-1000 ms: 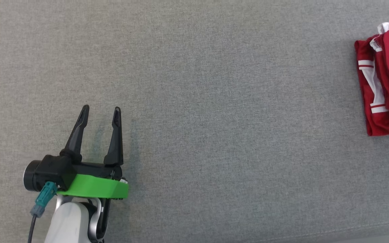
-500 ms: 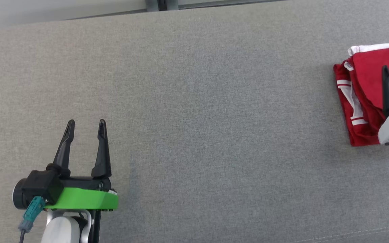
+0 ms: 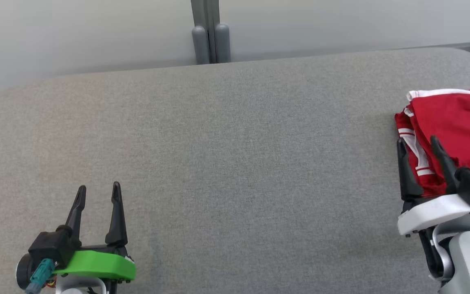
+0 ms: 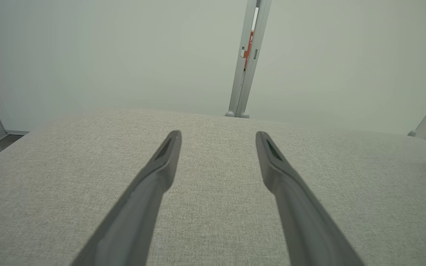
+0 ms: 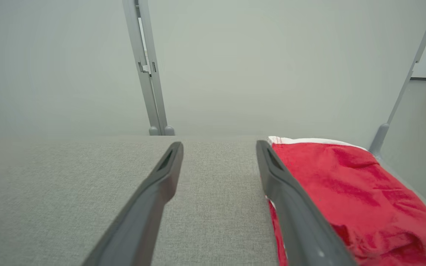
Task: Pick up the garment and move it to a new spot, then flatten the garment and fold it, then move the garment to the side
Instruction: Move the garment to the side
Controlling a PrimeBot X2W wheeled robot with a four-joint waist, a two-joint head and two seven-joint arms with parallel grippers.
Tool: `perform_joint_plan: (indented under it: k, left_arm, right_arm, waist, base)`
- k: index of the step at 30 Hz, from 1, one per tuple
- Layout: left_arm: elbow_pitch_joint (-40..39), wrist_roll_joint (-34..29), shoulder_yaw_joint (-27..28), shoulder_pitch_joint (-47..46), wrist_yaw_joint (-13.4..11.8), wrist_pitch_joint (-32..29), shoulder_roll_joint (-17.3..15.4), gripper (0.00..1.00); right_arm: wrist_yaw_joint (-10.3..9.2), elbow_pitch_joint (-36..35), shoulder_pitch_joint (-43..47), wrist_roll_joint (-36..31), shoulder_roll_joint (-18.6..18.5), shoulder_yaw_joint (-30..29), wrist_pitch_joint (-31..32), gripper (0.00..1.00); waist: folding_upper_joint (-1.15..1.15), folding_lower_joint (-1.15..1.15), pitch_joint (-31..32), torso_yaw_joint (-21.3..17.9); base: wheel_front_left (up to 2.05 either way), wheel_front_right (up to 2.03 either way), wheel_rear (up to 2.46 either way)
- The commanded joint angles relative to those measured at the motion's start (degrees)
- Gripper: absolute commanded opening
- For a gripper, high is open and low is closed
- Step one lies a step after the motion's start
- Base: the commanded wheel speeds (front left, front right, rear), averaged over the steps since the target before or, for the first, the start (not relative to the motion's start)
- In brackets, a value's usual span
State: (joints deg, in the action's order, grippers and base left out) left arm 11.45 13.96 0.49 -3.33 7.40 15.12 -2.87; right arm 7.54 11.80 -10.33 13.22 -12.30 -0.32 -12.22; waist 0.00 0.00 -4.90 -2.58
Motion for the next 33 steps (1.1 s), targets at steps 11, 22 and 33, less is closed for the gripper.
perform_joint_plan:
  k: [11,22,33]
  left_arm:
    - [3.8,0.5,-0.8,1.2,0.2,0.0,-0.1,1.0]
    - [4.6,0.8,-1.0,1.5,0.2,0.0,-0.1,1.0]
    - [4.2,0.1,-0.9,1.8,0.2,0.0,-0.1,1.0]
  right_arm:
    - [-0.11,6.2,3.4,-0.2,3.2,0.7,-2.6,1.0]
    - [-0.12,8.6,2.2,-0.2,3.7,2.6,-3.0,1.0]
    - [-0.12,8.2,1.6,-0.5,3.7,3.0,-3.0,1.0]
  waist:
    - [0.0,0.0,4.7,0.6]
    - [0.0,0.0,5.3,0.0]
    - [0.0,0.0,4.9,0.1]
  base:
    - [0.0,0.0,0.0]
    - [0.0,0.0,0.0]
    - [0.0,0.0,0.0]
